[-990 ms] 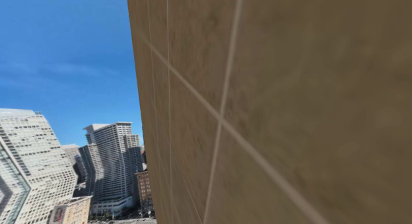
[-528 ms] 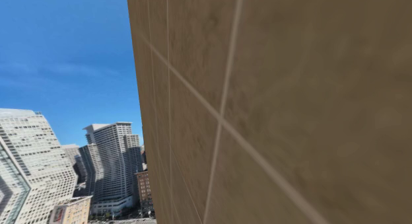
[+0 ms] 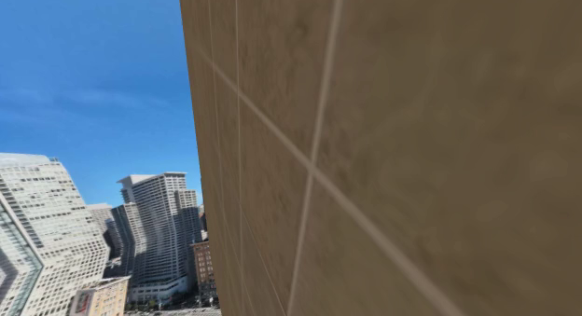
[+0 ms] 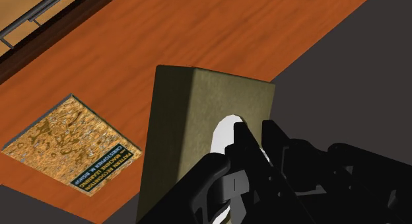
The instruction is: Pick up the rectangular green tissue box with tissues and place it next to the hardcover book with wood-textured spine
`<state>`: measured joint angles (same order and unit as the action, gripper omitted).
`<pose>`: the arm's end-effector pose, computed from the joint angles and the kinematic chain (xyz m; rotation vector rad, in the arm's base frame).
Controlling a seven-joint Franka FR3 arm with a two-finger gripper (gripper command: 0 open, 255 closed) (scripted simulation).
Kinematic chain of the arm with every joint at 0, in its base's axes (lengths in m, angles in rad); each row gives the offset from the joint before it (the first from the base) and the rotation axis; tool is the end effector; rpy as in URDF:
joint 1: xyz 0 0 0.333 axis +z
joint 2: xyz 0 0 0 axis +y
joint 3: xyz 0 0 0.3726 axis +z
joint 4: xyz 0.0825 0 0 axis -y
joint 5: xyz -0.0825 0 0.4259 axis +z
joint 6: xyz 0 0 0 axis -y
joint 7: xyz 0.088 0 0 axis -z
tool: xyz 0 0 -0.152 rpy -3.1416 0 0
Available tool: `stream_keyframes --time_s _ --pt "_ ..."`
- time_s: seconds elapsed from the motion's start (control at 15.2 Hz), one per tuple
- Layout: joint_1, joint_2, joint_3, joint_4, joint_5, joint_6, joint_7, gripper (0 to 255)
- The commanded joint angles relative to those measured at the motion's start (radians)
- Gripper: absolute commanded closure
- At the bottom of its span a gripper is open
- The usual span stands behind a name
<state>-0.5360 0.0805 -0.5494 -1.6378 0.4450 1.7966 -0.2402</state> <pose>0.3597 -0.5383 0.5896 -2.5518 1.2689 -0.4543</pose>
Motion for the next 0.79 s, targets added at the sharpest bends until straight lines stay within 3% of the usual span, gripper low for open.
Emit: stream_keyframes --time_s 0.0,0.73 --pt "-0.001 0.003 -0.001 -0.023 0.005 0.022 -0.014 255" --pt "0.005 0.009 0.005 -0.158 0.027 0.154 -0.070 255"
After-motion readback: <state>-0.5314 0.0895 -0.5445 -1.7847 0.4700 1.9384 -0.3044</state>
